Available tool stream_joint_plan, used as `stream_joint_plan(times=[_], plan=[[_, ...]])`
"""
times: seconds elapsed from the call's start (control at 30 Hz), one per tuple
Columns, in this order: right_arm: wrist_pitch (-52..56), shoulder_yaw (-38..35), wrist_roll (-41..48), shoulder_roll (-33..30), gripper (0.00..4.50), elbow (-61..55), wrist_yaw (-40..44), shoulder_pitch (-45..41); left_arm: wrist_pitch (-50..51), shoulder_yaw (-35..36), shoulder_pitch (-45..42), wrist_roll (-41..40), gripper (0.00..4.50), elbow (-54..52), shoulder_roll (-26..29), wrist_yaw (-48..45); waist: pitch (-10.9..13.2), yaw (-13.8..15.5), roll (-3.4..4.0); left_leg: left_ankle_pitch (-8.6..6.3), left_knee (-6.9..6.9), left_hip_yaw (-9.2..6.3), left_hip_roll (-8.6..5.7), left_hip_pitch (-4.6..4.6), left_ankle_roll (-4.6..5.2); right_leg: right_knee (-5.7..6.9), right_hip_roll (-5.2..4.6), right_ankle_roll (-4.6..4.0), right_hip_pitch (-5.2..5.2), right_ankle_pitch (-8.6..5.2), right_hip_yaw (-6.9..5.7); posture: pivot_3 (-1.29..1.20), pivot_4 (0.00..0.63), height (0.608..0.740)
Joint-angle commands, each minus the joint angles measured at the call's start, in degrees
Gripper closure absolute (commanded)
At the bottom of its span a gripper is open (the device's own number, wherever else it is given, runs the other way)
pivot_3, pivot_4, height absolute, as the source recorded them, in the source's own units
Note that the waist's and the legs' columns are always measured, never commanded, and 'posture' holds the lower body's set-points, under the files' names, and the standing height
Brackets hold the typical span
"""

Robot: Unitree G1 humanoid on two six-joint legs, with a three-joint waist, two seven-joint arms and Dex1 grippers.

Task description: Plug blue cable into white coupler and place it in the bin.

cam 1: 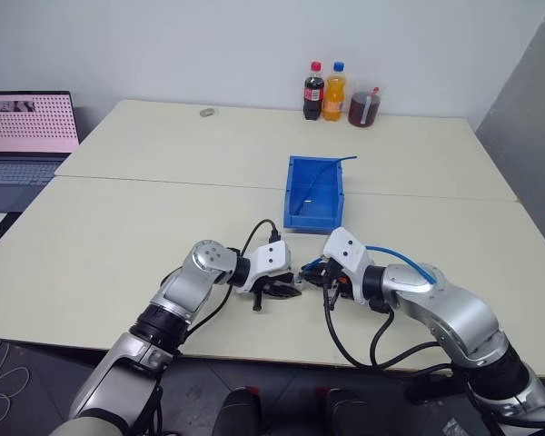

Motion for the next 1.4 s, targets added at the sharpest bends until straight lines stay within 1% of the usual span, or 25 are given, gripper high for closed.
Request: stream_joint_plan(times=[0.03,0.17,0.37,0.63,0.9,1.4], plan=[[0.9,4.9,-0.4,-1.3,4.48,2.8,3.2,0.6,1.1,-1.1,-0.2,1.0,3.69,-1.3,-1.7,1.9,0.0,0.0,0.01,0.00,0.00,0.00,0.00,0.01,0.00,-0.01,0.00,0.00,0.01,0.00,0.00,0.00,0.150,0.740],[0.8,3.4,0.3,-1.0,4.48,2.7,3.8,1.2,1.3,-1.1,0.3,1.1,3.70,-1.8,-1.7,1.9,0.0,0.0,0.00,0.00,0.00,0.00,-0.01,0.10,0.00,-0.07,-0.03,0.01,0.14,0.00,-0.02,0.00,0.150,0.740],[4.1,-3.1,4.2,-0.5,4.48,-0.2,3.3,1.0,1.0,-0.6,0.4,1.4,3.70,-0.8,-1.5,2.2,0.0,0.1,0.00,0.00,-0.01,0.00,-0.03,0.17,0.00,-0.09,-0.07,0.00,0.24,-0.01,-0.03,0.00,0.150,0.740],[11.4,-9.8,8.8,2.6,4.48,-6.4,-2.0,3.6,0.4,-0.2,-0.3,1.6,3.70,0.8,-1.7,2.8,0.0,0.0,-0.01,0.00,-0.02,0.00,-0.05,0.11,0.00,-0.11,-0.10,0.01,0.19,0.00,-0.02,0.00,0.150,0.740],[15.9,-13.2,11.4,7.3,4.48,-8.8,-7.3,5.3,-0.2,-0.2,-0.9,1.5,3.70,1.7,-1.5,2.4,0.0,-0.1,-0.01,0.00,-0.04,0.00,-0.02,-0.11,0.00,-0.09,-0.06,0.01,-0.08,0.00,-0.01,0.00,0.150,0.740],[17.4,-17.2,16.0,8.7,4.48,-8.5,-9.5,4.7,-2.6,-0.4,-0.5,1.7,3.70,2.1,-0.3,0.8,0.0,-0.3,-0.01,0.00,-0.08,0.02,0.02,-0.21,0.00,-0.10,-0.01,0.00,-0.21,-0.01,0.02,0.00,0.150,0.740]])
